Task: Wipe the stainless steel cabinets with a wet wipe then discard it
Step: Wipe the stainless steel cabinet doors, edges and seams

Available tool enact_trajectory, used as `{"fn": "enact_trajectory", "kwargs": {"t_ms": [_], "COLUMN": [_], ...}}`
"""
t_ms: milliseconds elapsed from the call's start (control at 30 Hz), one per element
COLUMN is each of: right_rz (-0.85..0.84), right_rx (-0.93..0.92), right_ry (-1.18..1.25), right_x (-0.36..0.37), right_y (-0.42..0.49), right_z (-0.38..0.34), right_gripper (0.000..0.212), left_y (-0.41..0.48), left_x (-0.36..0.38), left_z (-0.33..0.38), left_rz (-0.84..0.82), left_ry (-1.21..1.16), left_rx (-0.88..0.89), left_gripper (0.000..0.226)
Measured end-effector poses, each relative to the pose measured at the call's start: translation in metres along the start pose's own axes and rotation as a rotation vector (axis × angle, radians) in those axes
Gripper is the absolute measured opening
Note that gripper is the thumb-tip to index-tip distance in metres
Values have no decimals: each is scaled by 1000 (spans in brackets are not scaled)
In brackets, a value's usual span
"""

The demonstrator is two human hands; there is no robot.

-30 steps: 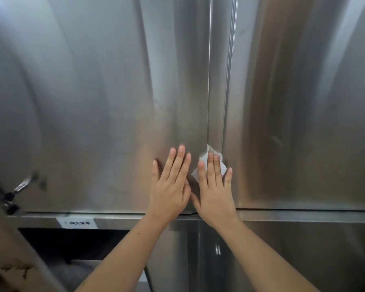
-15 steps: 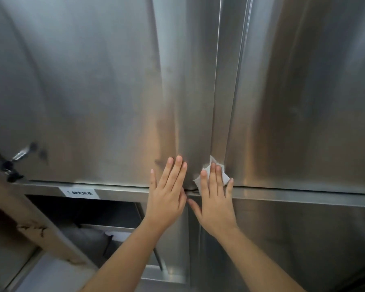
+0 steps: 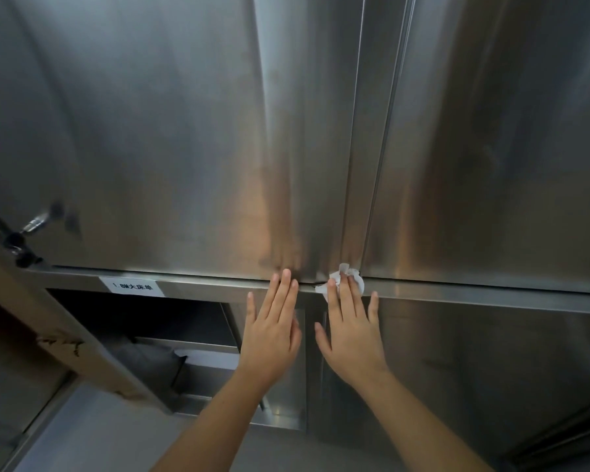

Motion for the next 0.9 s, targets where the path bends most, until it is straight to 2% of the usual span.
{"fn": "enact_trajectory", "kwargs": {"t_ms": [300,467,533,700,900], "right_rz": [70,185,232,247,268], "right_rx": [-28,-63,-105,-196,-348], "right_ry": [22,61,77,157,208], "right_x": [-21,-36,-45,-60,-71], "right_y": [-3,-12,-17,-24,-30], "right_z": [0,-11,-22,-56,-120], "right_gripper": [63,54,46,50,41], "left_y": [-28,-40,-46,-66,-95], "left_x": [-15,-37,-48,-75,-104], "left_z": [4,3,-1,-18,-55], "left_rz": [18,83,125,214,281], "left_ry": [-40,-63,-85,-122,-88], "left_rx": [-35,-26,-41,-95,-139], "left_gripper": [55,53,52,50,47]}}
Point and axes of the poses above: each hand's wrist, its own y-axis towards the middle knuckle, its own x-axis out of the palm, z = x × y, the point moved 7 cm from there along y, towards the middle knuckle, and after that the axes turned 3 degrees about -z, right-handed, at the moved point
